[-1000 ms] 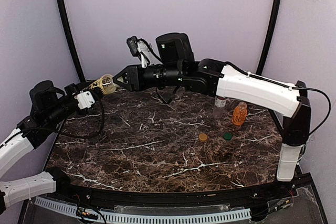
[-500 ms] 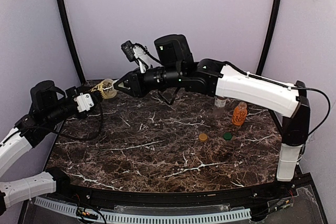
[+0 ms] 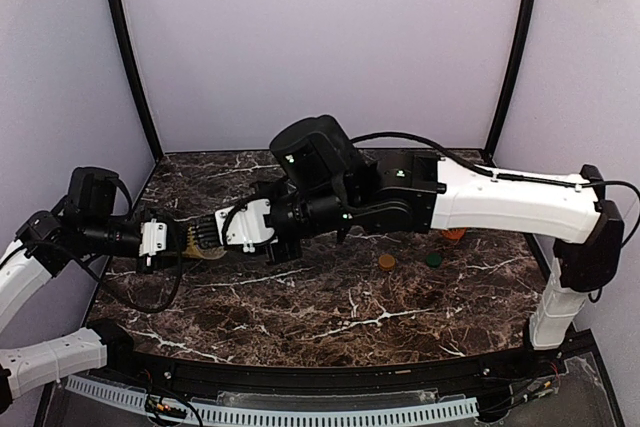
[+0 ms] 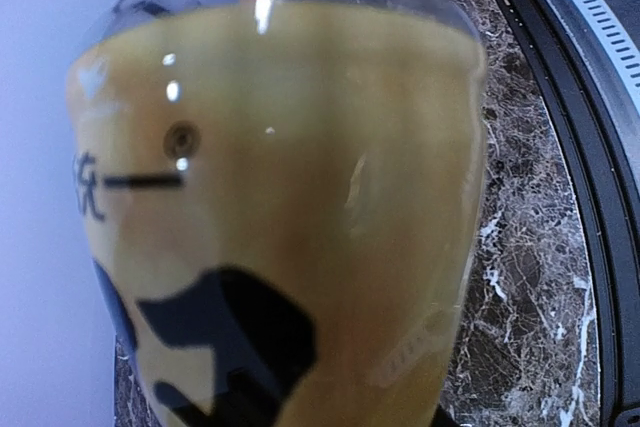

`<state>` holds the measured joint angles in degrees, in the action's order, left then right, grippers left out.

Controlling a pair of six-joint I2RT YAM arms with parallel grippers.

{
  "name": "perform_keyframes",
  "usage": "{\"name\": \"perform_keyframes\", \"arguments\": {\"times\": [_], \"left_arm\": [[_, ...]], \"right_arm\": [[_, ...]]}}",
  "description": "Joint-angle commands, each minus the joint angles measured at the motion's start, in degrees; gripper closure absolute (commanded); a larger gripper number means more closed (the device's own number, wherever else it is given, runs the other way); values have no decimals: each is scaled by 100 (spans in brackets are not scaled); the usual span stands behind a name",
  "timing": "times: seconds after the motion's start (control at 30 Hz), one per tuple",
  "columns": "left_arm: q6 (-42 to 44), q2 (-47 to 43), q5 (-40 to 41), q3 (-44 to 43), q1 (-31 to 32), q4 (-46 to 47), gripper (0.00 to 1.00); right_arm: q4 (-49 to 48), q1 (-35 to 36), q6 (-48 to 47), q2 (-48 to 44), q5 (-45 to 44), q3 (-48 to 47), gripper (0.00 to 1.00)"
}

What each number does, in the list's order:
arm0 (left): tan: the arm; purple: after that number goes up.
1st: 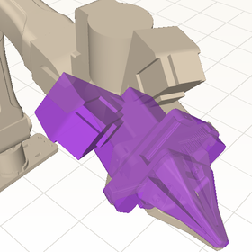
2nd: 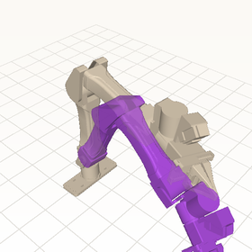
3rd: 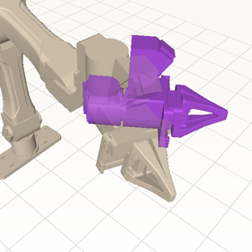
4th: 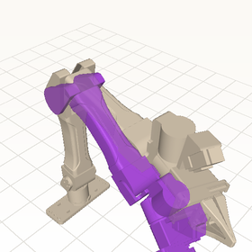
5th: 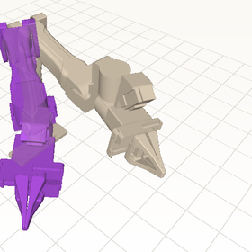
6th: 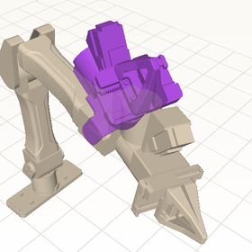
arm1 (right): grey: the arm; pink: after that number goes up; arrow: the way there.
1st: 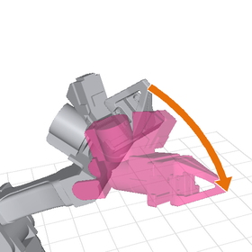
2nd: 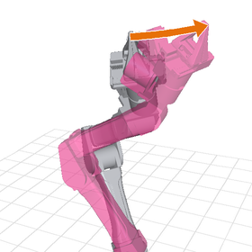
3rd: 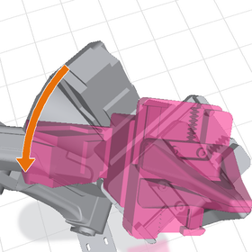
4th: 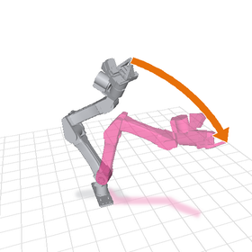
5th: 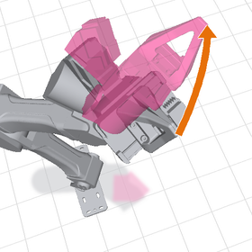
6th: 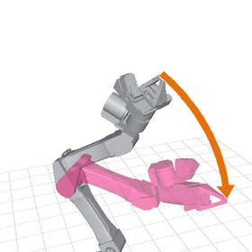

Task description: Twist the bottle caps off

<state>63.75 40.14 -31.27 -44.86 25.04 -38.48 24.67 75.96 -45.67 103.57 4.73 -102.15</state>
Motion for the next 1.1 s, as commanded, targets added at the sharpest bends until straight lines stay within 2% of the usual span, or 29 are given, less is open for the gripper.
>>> {"name": "perform_keyframes", "arguments": {"times": [0.0, 0.17, 0.43, 0.53, 0.67, 0.87, 0.97, 1.0, 1.03, 1.07], "left_arm": [[247, 58, -669, -137, 115, -548, 67], [340, 66, -656, -122, 118, -652, 66], [270, 22, -700, -102, 115, -592, 67], [255, 8, -719, -110, 115, -544, 67], [226, -14, -719, -102, 115, -483, 67], [188, -32, -623, -57, 115, -425, 67], [-86, -47, -464, -4, 115, -139, 68], [-287, -60, -409, 35, 115, -26, 68], [-404, -68, -269, 59, 115, 262, 68], [-659, -86, -175, 112, 115, 420, 68]], "right_arm": [[-177, 251, -1943, 90, -847, 101, 100], [-248, 360, -2681, 70, -1314, 125, 100], [-566, 405, -3032, 81, -1468, 216, 100], [-817, 405, -3046, 79, -1536, 343, 71], [-1009, 407, -2992, 85, -1579, 395, 46], [-1201, 409, -2918, 47, -1759, 484, 32], [-1407, 410, -2594, -120, -1567, 605, 24], [-1434, 408, -2385, -215, -1379, 629, 17], [-1453, 405, -2138, -322, -1165, 642, 4], [-1475, 405, -1886, -446, -937, 658, 2]]}}
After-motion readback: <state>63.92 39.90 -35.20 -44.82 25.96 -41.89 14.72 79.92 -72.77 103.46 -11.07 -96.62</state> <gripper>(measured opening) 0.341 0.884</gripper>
